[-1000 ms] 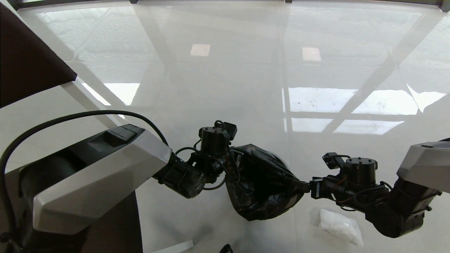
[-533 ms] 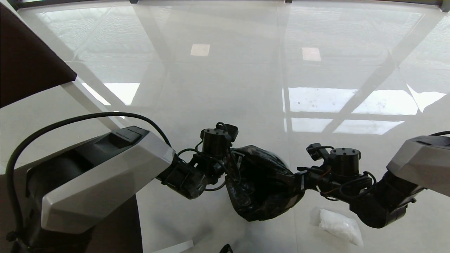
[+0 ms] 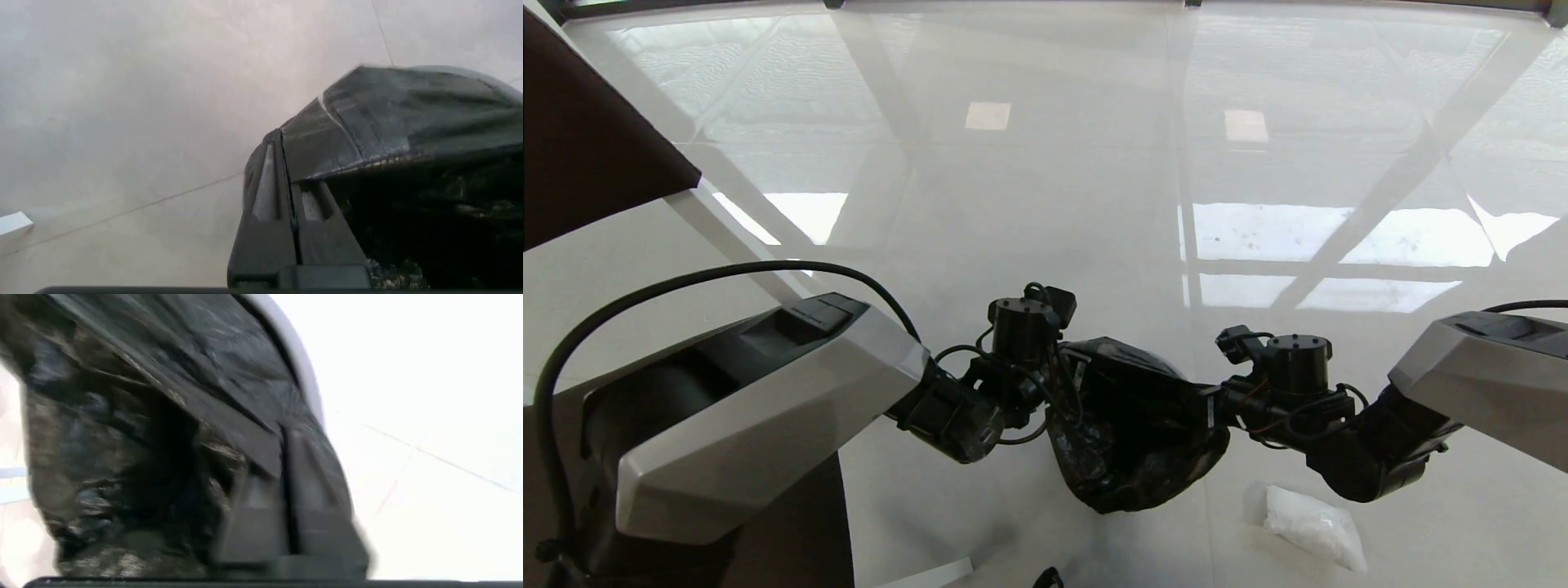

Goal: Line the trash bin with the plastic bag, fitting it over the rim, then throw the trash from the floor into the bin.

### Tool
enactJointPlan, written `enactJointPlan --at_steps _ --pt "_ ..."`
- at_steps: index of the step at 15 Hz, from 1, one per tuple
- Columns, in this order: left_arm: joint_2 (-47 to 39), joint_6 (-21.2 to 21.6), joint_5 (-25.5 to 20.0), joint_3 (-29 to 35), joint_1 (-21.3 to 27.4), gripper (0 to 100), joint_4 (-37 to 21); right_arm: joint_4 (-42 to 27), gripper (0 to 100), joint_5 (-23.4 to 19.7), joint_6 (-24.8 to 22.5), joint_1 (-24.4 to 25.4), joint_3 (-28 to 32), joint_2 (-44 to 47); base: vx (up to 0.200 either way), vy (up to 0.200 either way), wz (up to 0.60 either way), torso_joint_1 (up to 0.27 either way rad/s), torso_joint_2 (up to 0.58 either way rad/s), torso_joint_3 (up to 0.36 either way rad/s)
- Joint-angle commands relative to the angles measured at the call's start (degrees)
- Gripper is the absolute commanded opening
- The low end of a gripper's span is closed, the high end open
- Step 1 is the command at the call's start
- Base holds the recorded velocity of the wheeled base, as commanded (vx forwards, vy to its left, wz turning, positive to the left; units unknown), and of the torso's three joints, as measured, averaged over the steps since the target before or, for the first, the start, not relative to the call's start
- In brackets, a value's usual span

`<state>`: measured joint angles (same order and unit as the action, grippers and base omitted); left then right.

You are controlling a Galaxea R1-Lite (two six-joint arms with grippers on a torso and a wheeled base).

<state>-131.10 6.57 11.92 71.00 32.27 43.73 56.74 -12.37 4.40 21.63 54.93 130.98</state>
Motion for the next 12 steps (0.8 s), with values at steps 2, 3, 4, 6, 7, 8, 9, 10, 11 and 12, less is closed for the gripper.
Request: enactJointPlan --at_steps 2,3,4,6,7,8,9,10,11,12 --pt "0.8 1.9 2.4 -0.1 0.8 0 0.0 0.0 0 0.0 0.0 -0.6 -0.8 0.5 0.000 0.000 0.00 0.000 0.00 0.000" --pt "0.8 2.1 2.6 -0.1 0.9 0 -0.1 0.0 0 0.0 0.0 -0.6 -0.8 0.5 0.000 0.000 0.00 0.000 0.00 0.000" --pt "0.5 2.6 2.7 -0.1 1.1 0 0.0 0.0 0 0.0 0.0 -0.5 -0.7 0.5 0.000 0.000 0.00 0.000 0.00 0.000" --pt "0.4 2.8 2.8 -0.1 1.2 0 0.1 0.0 0 0.0 0.0 -0.4 -0.7 0.6 0.000 0.000 0.00 0.000 0.00 0.000" --pt "0.2 2.9 2.8 -0.1 1.2 100 0.1 0.0 0 0.0 0.0 -0.4 -0.8 0.5 0.000 0.000 0.00 0.000 0.00 0.000" --pt "0.2 2.8 2.8 -0.1 1.2 100 0.1 0.1 0 0.0 0.0 -0.4 -0.9 0.5 0.000 0.000 0.00 0.000 0.00 0.000" --pt "0.2 2.7 2.8 0.0 1.1 100 0.1 0.1 0 0.0 0.0 -0.4 -1.1 0.5 0.000 0.000 0.00 0.000 0.00 0.000" --pt "0.7 2.8 2.8 0.0 1.0 100 0.7 0.5 0 0.0 0.0 -0.4 -2.3 0.3 0.000 0.000 0.00 0.000 0.00 0.000" --pt "1.3 2.8 2.8 -0.2 0.9 100 2.9 0.9 0 0.0 0.0 -0.5 -3.7 0.1 0.000 0.000 0.00 0.000 0.00 0.000" --pt "1.9 2.8 2.9 -0.5 0.9 100 4.4 1.8 0 0.0 -0.1 -0.7 -5.2 -0.5 0.000 0.000 0.00 0.000 0.00 0.000"
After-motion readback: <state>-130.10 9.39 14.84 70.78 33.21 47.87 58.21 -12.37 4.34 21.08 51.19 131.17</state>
